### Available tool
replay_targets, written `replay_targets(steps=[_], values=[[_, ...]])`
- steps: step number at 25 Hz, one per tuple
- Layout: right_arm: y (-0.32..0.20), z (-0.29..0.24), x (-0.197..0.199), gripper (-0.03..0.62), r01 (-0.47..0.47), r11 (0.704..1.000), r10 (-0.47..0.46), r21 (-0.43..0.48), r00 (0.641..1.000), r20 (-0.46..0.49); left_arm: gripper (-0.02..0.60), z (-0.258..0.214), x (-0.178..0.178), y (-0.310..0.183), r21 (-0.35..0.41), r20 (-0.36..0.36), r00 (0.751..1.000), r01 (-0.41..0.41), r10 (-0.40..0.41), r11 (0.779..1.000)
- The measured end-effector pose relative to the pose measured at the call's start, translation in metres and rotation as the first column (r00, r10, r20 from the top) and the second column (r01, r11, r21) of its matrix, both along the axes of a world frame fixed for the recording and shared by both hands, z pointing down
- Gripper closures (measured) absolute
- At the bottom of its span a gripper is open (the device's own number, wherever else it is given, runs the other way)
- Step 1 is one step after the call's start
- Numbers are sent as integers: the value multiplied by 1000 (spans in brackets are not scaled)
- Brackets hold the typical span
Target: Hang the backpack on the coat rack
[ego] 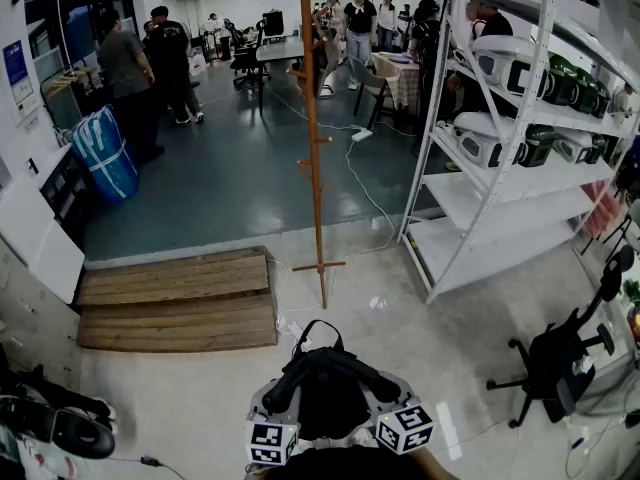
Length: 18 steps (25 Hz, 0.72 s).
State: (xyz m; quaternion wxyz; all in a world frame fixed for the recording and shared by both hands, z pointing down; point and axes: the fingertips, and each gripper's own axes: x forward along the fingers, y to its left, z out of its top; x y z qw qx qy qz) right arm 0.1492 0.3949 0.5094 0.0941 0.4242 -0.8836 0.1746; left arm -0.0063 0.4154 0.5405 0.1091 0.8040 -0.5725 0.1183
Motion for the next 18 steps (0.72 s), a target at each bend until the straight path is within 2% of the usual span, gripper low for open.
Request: replay_targets(steps=[18], values=[[2, 1, -17, 525, -13, 1000, 13, -13, 1000, -2, 471, 6, -14, 0, -32, -50, 999, -20, 19, 999]])
